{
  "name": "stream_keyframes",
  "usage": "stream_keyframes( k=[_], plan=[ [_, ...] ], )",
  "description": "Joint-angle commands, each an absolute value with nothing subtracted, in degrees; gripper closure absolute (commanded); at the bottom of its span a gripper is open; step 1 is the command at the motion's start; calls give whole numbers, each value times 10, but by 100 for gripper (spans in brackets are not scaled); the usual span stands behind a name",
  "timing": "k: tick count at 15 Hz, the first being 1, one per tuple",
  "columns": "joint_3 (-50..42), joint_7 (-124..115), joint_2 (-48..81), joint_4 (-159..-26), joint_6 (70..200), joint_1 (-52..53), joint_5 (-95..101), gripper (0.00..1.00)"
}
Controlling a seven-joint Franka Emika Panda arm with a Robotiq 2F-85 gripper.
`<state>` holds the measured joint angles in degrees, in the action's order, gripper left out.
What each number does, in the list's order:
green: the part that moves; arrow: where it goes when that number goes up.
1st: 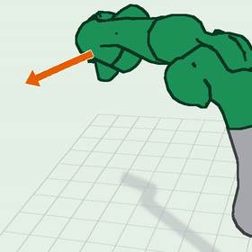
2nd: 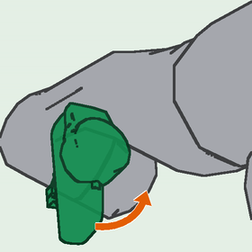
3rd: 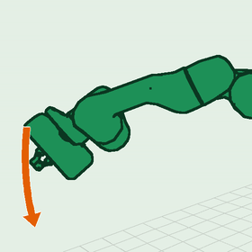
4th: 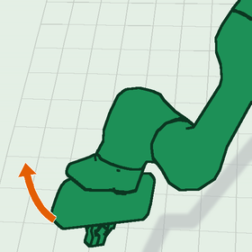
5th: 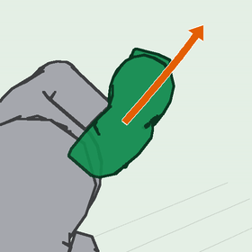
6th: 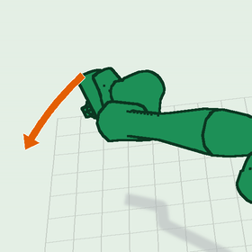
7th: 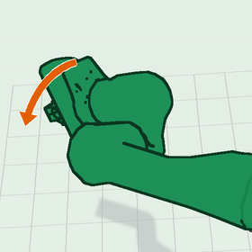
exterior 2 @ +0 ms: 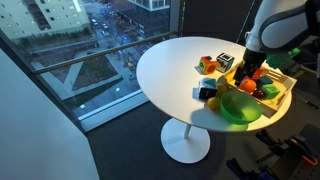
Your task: Remove the lemon plush toy from the green bowl and put it on the table
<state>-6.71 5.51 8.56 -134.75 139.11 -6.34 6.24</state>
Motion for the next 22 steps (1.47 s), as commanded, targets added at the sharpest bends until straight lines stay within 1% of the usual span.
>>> stream_keyframes(
  k=[1,13,17,22],
  plan=[
    [-74,83,35,-1350,1325,-77,55,0],
    [-84,102,-135,-1359,1083,-79,61,0],
    [-84,94,-188,-1367,1049,-79,63,0],
    [-84,86,-252,-1391,1060,-80,65,0]
  ],
)
